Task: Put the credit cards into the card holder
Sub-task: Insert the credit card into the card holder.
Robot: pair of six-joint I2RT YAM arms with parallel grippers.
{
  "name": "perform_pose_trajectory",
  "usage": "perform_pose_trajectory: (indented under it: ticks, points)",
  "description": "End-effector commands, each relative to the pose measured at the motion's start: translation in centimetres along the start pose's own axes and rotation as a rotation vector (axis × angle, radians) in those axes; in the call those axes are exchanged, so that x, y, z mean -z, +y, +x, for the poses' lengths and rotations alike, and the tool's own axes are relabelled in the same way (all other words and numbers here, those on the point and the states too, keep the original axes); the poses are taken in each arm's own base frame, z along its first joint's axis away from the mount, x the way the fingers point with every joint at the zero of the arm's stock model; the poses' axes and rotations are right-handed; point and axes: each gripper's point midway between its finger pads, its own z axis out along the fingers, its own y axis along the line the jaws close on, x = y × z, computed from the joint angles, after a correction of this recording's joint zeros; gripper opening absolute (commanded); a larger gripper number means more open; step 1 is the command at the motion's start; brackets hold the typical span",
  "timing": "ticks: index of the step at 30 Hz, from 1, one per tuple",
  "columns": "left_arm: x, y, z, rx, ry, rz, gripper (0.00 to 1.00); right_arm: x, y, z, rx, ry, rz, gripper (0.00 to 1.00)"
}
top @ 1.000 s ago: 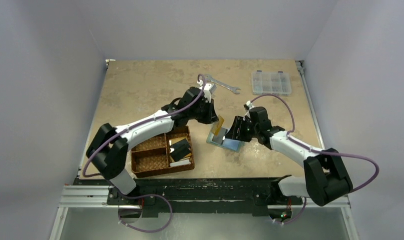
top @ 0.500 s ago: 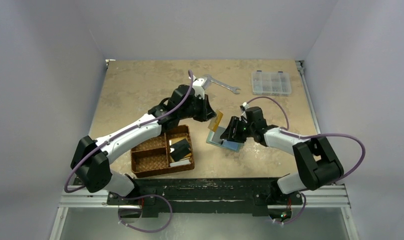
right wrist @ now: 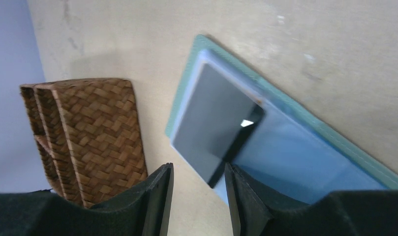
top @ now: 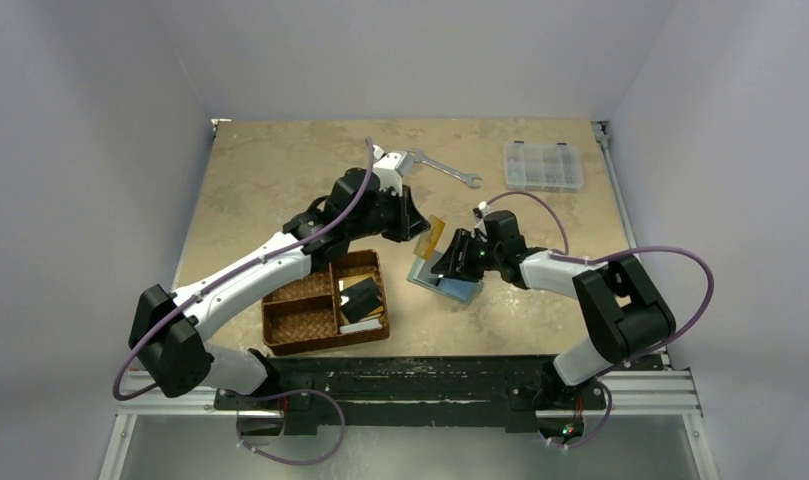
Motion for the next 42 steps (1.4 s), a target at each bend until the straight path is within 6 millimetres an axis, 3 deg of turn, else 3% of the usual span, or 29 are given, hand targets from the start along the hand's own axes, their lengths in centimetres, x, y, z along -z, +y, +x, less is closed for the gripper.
perform_pose_trajectory:
  ticks: [1,4,6,13,18,27,37,42]
  points:
    - [1.5,-1.2,-2.0,-0.004,-0.063,0.026,0.00,0.1,5.4,-2.1,0.069,-0.053,-0.169,0.51]
    - [1.5,-1.2,-2.0,-0.003,-0.066,0.028,0.00,0.2,6.5,-1.8,0.081,-0.030,-0.239,0.52]
    - [1.4,-1.1,-1.8,0.001,-0.061,0.026,0.00,0.0,6.2,-1.9,0.084,-0.029,-0.222,0.52]
    - [1.2,-1.1,-1.2,0.006,-0.048,0.039,0.00,1.1,2.2,-2.2,0.141,-0.066,0.017,0.60]
    - [0.0,-0.6,-0.5,0.020,-0.036,0.036,0.00,0.7,0.5,-1.3,0.119,-0.047,0.014,0.60]
    - [-0.2,-0.6,0.0,0.039,-0.027,0.050,0.00,-0.9,1.0,-1.5,0.080,-0.042,-0.039,0.59]
    - [0.5,-0.6,-0.3,0.037,-0.039,0.038,0.00,-2.0,4.9,-4.0,0.105,-0.081,-0.181,0.58]
    - [0.5,-0.6,-0.3,0.034,-0.038,0.037,0.00,-2.3,4.4,-3.0,0.115,-0.034,-0.179,0.58]
